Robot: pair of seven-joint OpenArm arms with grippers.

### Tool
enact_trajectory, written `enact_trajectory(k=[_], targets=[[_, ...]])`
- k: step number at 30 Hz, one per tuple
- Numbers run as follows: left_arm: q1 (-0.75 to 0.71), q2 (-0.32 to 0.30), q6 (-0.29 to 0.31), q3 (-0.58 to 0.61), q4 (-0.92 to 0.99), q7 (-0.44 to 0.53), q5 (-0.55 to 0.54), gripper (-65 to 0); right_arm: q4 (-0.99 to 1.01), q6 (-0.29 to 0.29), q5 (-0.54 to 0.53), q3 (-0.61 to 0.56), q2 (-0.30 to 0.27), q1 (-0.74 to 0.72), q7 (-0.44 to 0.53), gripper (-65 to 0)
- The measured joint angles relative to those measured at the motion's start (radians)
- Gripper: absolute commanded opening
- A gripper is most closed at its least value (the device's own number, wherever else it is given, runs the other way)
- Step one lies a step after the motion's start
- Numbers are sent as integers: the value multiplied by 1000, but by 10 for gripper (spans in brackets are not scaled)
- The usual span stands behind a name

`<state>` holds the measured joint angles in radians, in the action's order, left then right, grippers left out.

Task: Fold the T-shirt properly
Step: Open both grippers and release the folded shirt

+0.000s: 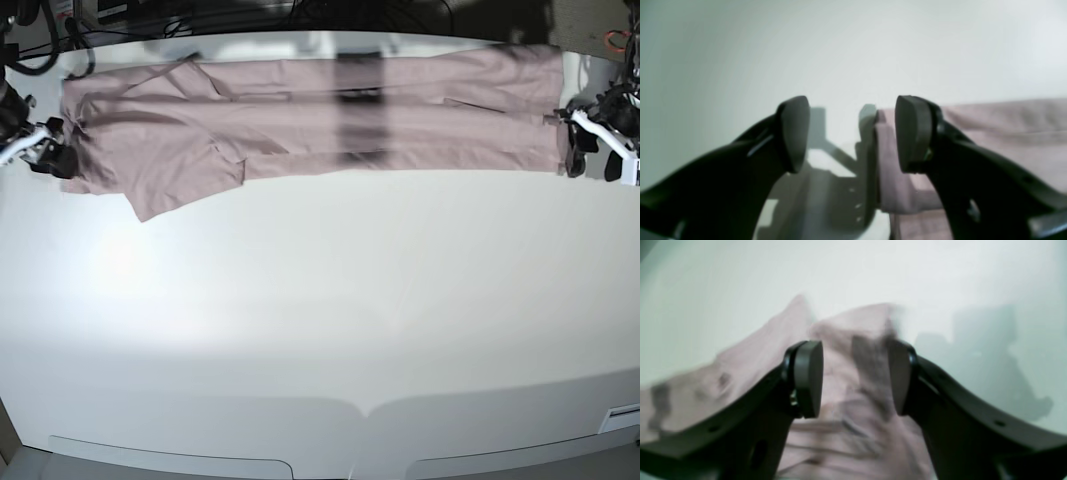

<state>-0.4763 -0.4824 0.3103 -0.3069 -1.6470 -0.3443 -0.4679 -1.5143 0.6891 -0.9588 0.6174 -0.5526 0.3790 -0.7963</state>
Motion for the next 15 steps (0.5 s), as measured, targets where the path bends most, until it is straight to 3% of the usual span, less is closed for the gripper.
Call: enact_trajectory(k=[7, 11, 15], targets=[[0, 3, 0, 1, -8, 0, -5, -253, 0, 1, 22, -244, 0, -238, -219, -333], [0, 24, 0, 1, -8, 0, -5, -253, 0, -29, 156, -364, -1, -279, -210, -333], [0, 42, 0, 1, -8, 0, -5, -253, 5, -78, 286, -430, -1, -279, -111, -333]])
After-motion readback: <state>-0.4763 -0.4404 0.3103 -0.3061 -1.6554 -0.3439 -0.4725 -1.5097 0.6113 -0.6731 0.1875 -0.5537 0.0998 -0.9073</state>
